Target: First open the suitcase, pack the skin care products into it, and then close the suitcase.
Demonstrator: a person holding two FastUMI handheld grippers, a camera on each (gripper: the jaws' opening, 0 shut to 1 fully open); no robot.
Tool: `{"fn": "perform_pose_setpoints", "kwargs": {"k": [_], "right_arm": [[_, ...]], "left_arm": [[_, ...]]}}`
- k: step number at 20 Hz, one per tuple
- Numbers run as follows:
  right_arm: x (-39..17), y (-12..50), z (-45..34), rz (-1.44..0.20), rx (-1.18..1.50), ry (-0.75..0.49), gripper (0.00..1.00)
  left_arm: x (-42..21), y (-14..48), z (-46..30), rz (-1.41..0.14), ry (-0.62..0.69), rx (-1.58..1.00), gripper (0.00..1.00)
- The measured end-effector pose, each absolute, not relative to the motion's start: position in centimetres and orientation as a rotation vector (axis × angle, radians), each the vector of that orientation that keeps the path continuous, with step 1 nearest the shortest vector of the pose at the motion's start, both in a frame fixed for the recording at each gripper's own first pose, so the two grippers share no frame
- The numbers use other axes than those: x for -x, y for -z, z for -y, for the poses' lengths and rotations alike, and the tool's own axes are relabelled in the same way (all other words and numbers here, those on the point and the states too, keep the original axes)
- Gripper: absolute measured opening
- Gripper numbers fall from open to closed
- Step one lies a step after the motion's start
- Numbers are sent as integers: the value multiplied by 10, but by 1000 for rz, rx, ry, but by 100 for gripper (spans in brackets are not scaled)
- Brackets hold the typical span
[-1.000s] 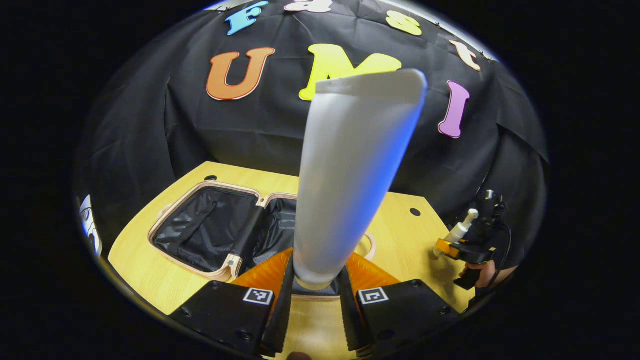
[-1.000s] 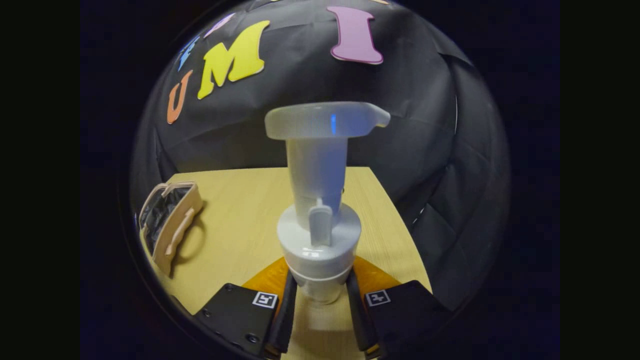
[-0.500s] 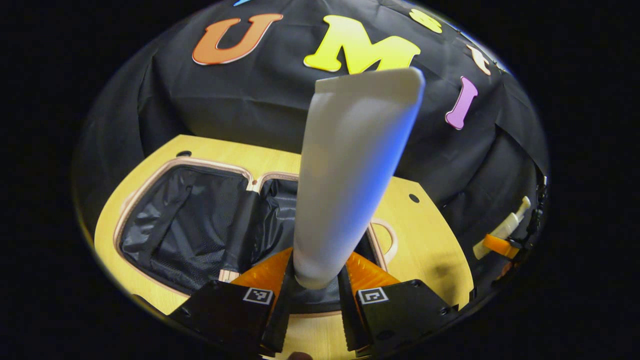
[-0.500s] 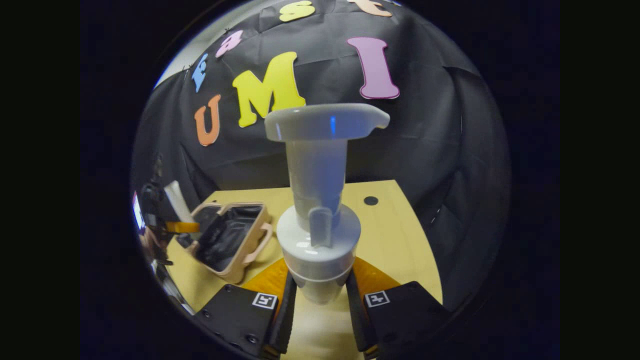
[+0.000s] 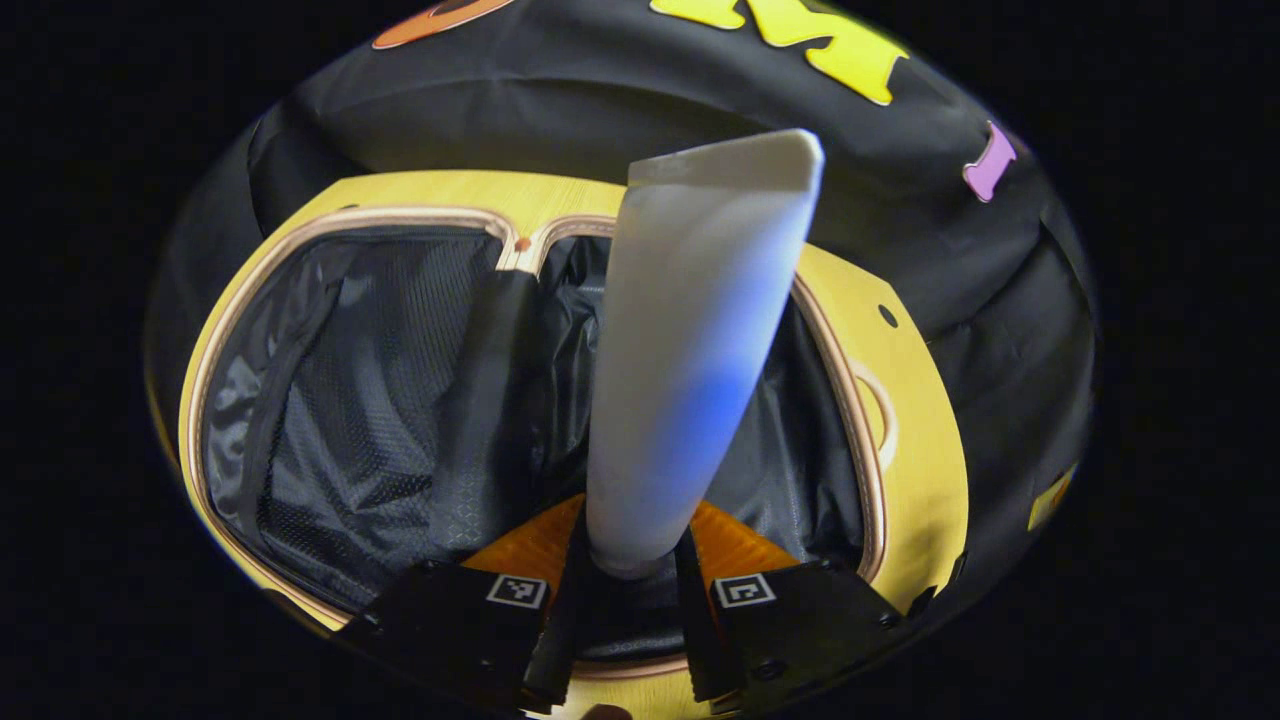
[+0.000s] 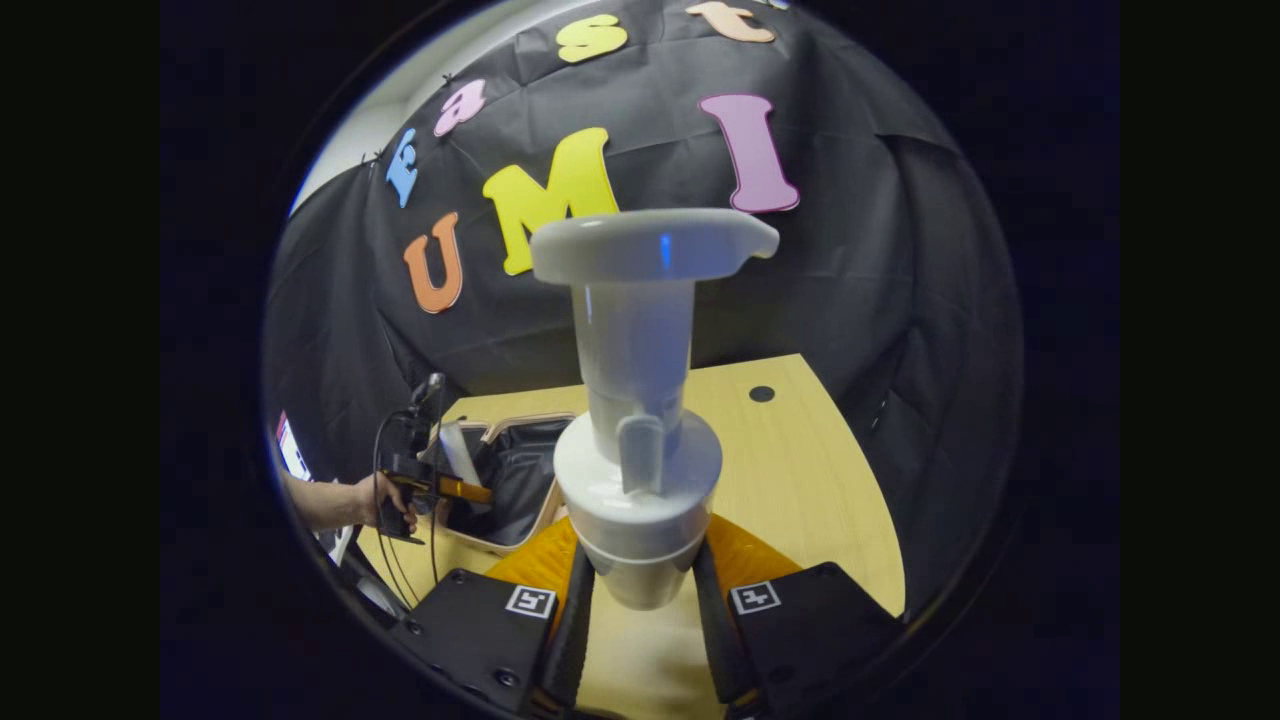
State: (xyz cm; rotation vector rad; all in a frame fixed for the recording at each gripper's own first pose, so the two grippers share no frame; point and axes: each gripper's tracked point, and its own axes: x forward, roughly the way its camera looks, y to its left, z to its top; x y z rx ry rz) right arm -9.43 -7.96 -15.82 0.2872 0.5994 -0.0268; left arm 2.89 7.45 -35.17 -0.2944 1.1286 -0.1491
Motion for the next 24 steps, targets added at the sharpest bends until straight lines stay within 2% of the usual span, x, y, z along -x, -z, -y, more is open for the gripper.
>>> {"fn": "perform_pose_setpoints", "kwargs": {"k": [4, 9, 13, 14, 15, 16, 18, 19, 20, 21, 22, 24], "right_arm": [[95, 152, 67, -607, -278, 9, 46], [88, 148, 44, -608, -246, -51, 46], [81, 151, 27, -623, -234, -90, 46], [76, 155, 21, -635, -223, -102, 44], [69, 159, 15, -649, -211, -116, 46], [63, 163, 8, -669, -202, -132, 46], [51, 172, -10, -692, -196, -175, 44], [45, 174, -21, -699, -194, -201, 46], [38, 178, -33, -713, -188, -227, 46], [30, 180, -47, -725, -182, -255, 46], [19, 183, -61, -739, -172, -282, 46], [2, 192, -91, -774, -163, -343, 46]], "left_arm": [[-18, 367, -75, -1289, 123, 239, 46], [-18, 373, -75, -1363, 99, 214, 46], [-17, 371, -74, -1359, 89, 220, 46], [-15, 370, -72, -1360, 81, 238, 55], [-11, 366, -70, -1359, 73, 261, 51], [-7, 360, -69, -1351, 64, 285, 53], [-1, 344, -70, -1308, 58, 309, 65], [2, 335, -71, -1277, 54, 317, 80], [4, 324, -75, -1238, 43, 303, 69], [10, 311, -81, -1182, 40, 262, 93], [13, 297, -89, -1118, 41, 201, 88], [30, 271, -99, -1019, 37, 102, 100]]}}
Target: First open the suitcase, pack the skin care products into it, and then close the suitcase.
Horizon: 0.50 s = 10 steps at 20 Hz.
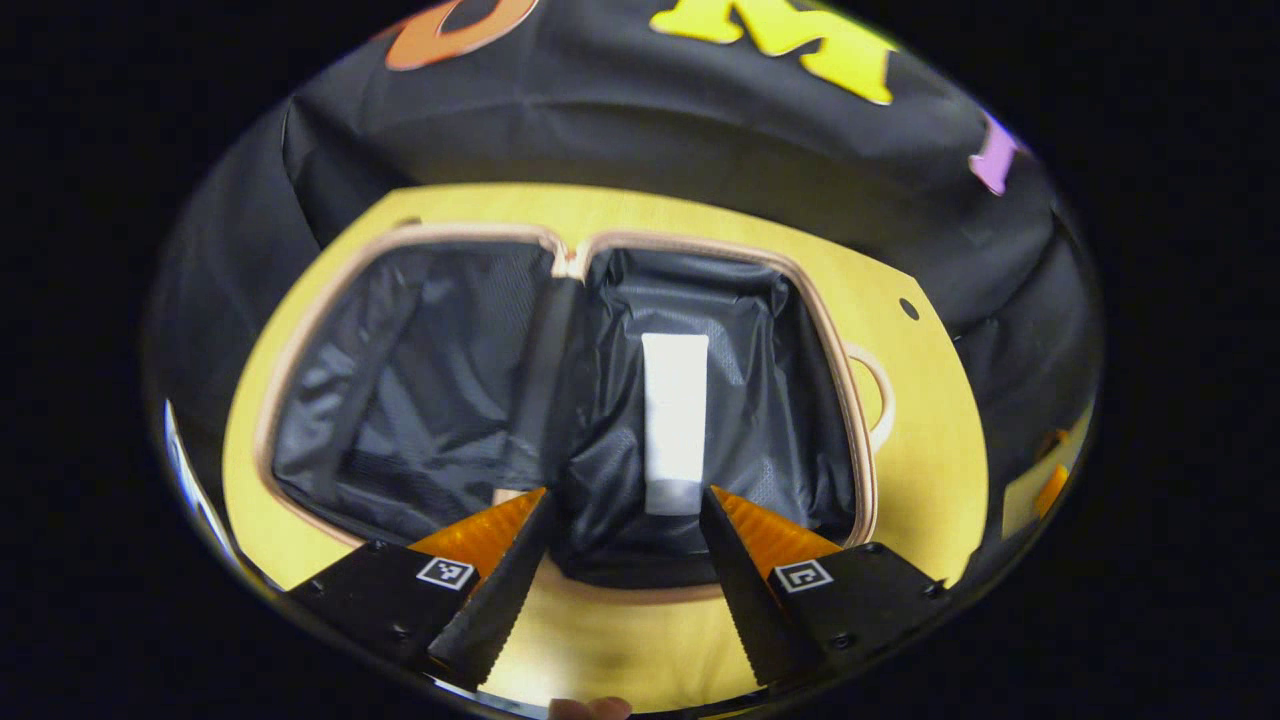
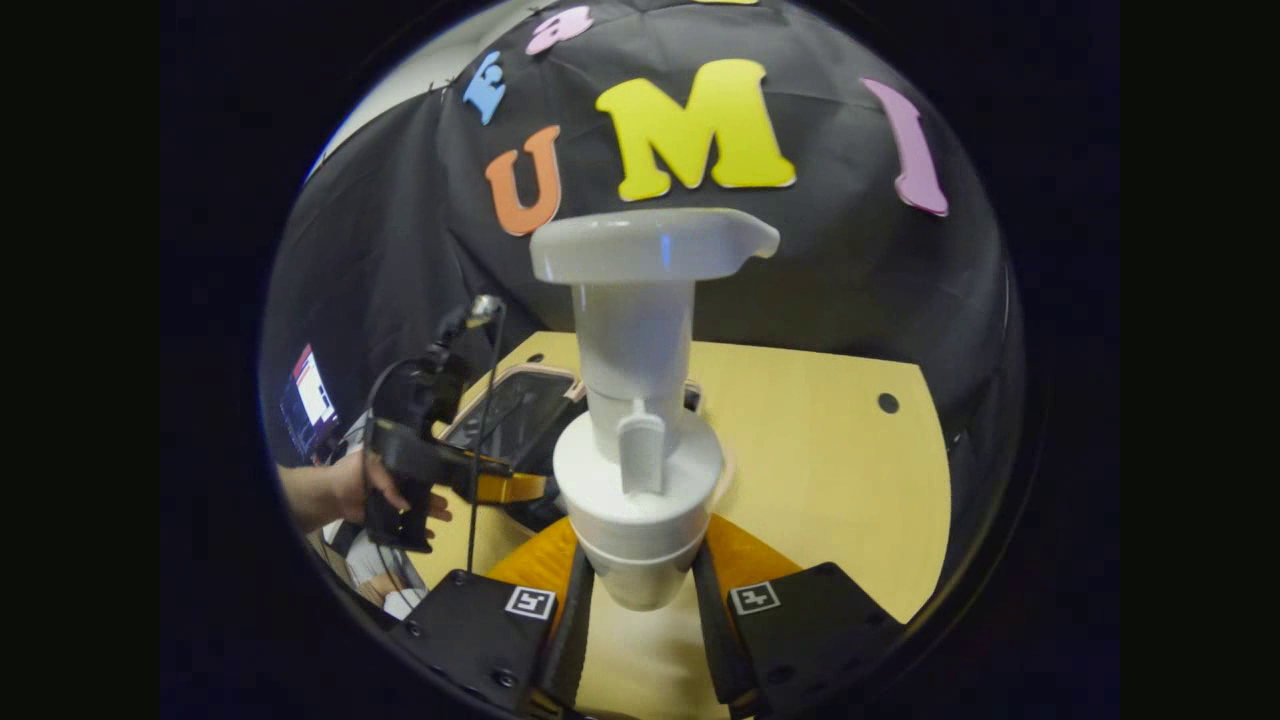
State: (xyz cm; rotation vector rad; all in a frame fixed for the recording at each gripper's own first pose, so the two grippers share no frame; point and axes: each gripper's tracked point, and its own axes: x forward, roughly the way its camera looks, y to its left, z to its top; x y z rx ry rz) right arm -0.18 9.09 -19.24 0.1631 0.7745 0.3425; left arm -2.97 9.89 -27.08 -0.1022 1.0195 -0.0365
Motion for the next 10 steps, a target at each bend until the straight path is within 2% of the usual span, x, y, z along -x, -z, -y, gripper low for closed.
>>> {"fn": "perform_pose_setpoints", "kwargs": {"k": [1, 2, 3, 5, 10], "right_arm": [[-9, 195, -107, -793, -169, -373, 46], [-20, 202, -122, -816, -174, -397, 46], [-29, 211, -136, -846, -175, -415, 46], [-44, 235, -155, -926, -187, -429, 46], [-64, 311, -177, -1211, -326, -353, 46]], "left_arm": [[39, 259, -101, -977, 31, 84, 94], [48, 251, -106, -940, 20, 75, 100], [57, 244, -108, -907, 10, 75, 93], [82, 234, -107, -878, -2, 111, 94], [138, 241, -107, -900, -56, 288, 94]]}}
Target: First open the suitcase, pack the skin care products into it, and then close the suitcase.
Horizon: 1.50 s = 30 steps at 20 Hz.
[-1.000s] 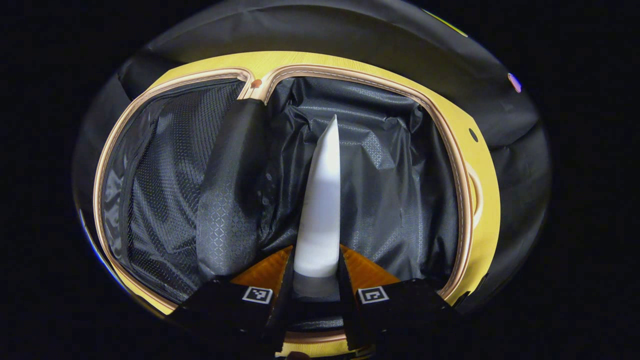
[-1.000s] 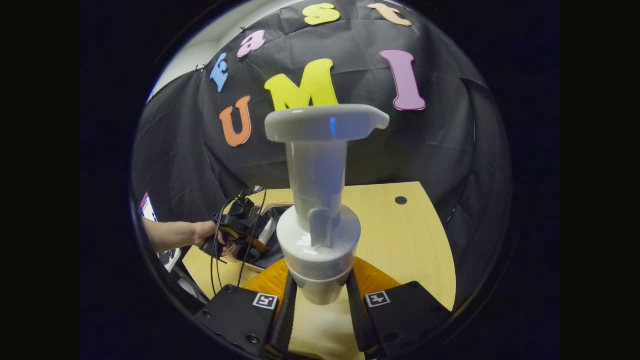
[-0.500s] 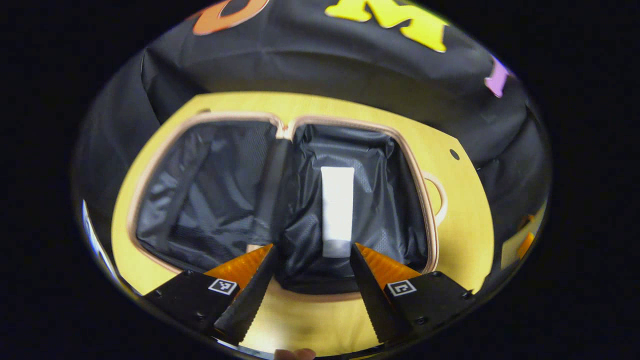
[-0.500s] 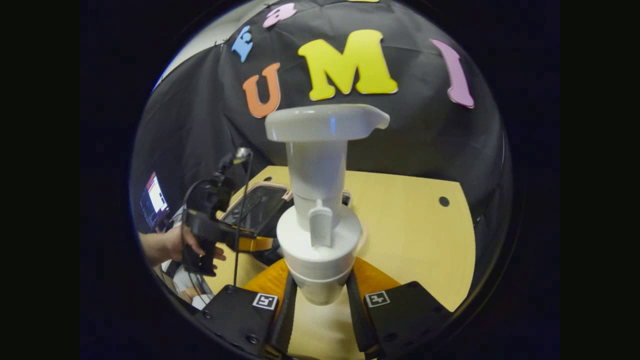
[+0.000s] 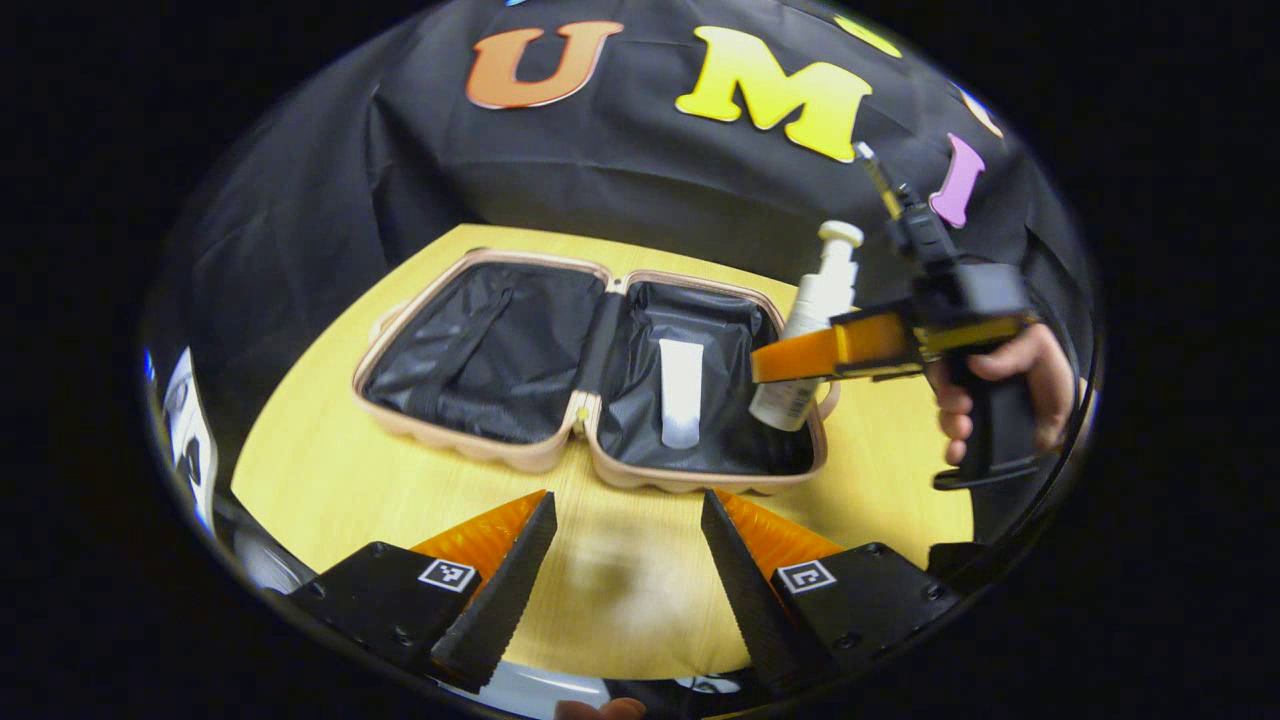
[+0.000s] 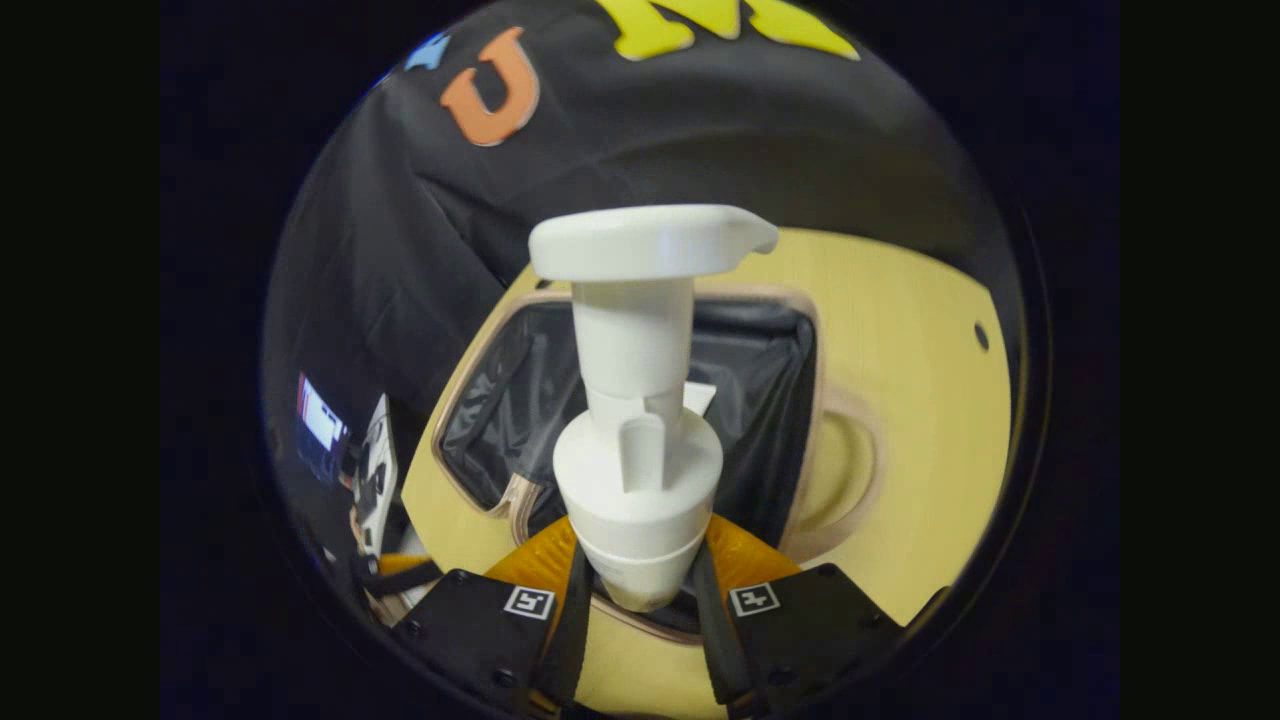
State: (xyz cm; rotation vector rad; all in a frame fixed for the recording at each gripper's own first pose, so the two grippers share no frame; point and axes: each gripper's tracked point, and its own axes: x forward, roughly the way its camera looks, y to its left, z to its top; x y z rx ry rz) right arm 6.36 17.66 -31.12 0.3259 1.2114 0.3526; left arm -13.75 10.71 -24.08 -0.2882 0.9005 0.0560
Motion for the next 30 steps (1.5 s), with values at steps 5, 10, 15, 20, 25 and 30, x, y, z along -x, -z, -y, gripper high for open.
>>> {"fn": "perform_pose_setpoints", "kwargs": {"k": [5, 10, 15, 20, 25, 30], "right_arm": [[-62, 373, -181, -1414, -393, -142, 46], [-63, 396, -170, -1516, -441, 65, 46], [-59, 404, -169, -1557, -344, 121, 47], [-62, 392, -170, -1519, -397, 119, 53], [-47, 332, -173, -1393, -452, 54, 72], [-38, 238, -151, -1048, -329, -125, 69]], "left_arm": [[163, 244, -143, -911, -137, 353, 94], [158, 237, -172, -879, -192, 387, 94], [145, 228, -170, -839, -161, 380, 94], [145, 225, -169, -816, -133, 380, 94], [134, 217, -189, -753, -129, 341, 94], [113, 211, -239, -659, -150, 367, 94]]}}
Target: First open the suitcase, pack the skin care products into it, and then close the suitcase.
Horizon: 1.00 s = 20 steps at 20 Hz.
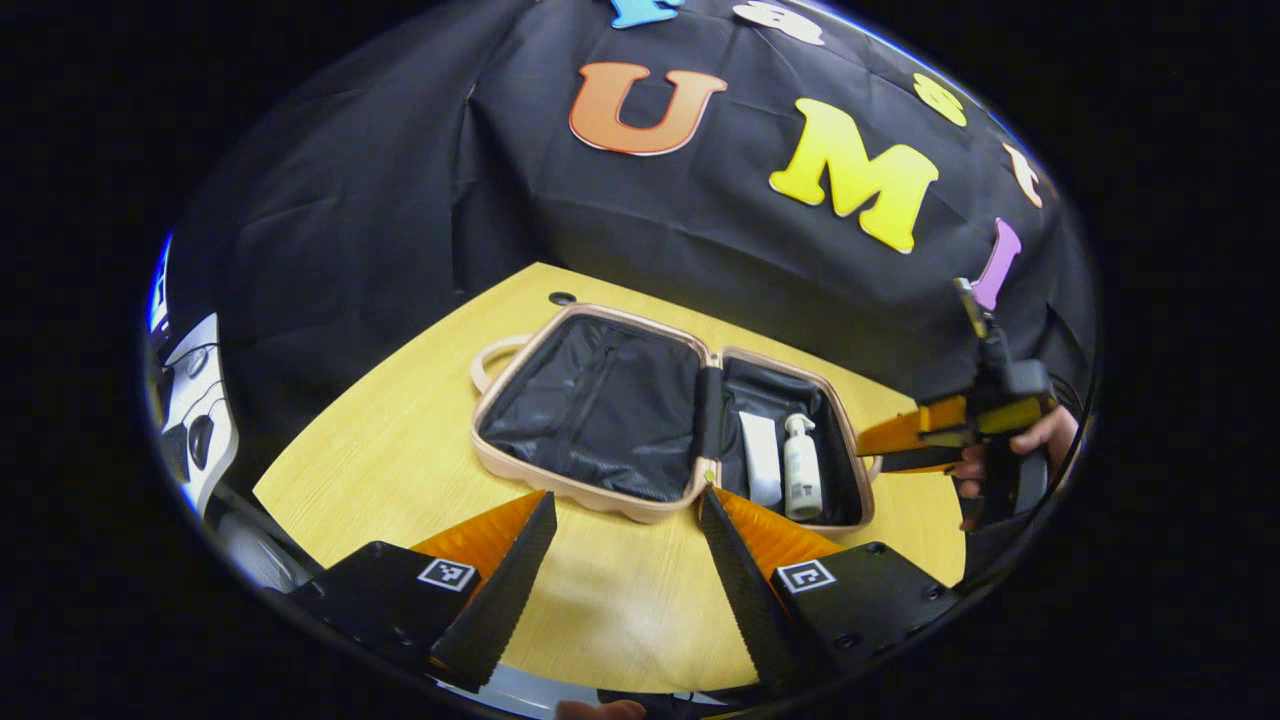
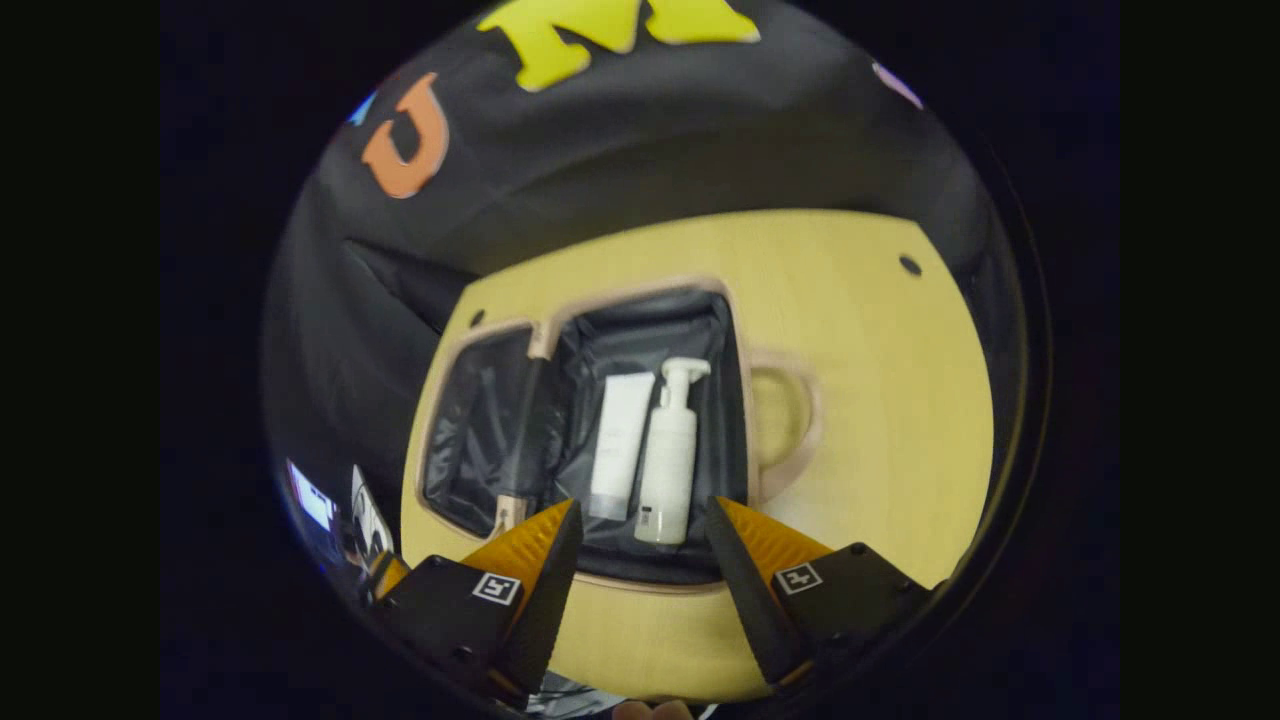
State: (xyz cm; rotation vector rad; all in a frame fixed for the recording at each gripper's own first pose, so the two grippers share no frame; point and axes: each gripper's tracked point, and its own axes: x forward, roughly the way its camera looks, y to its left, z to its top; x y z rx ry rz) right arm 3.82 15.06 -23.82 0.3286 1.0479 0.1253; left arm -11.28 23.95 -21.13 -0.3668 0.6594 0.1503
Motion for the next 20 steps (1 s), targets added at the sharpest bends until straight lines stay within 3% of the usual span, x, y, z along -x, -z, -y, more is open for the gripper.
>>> {"fn": "perform_pose_setpoints", "kwargs": {"k": [2, 7, 10, 15, 19, 20], "right_arm": [[-36, 194, -143, -877, -284, -201, 75], [-9, 108, -130, -535, -169, -331, 75], [10, 96, -136, -496, -116, -362, 75], [18, 91, -129, -563, -147, -374, 75], [10, 76, -124, -566, -211, -365, 75], [9, 75, -124, -563, -211, -362, 70]], "left_arm": [[101, 207, -257, -604, -121, 444, 93], [77, 222, -327, -525, -87, 565, 93], [52, 245, -364, -513, -69, 639, 93], [13, 281, -401, -501, -20, 862, 91], [-15, 308, -423, -460, -59, 1112, 90], [-20, 307, -427, -431, -68, 1173, 91]]}}
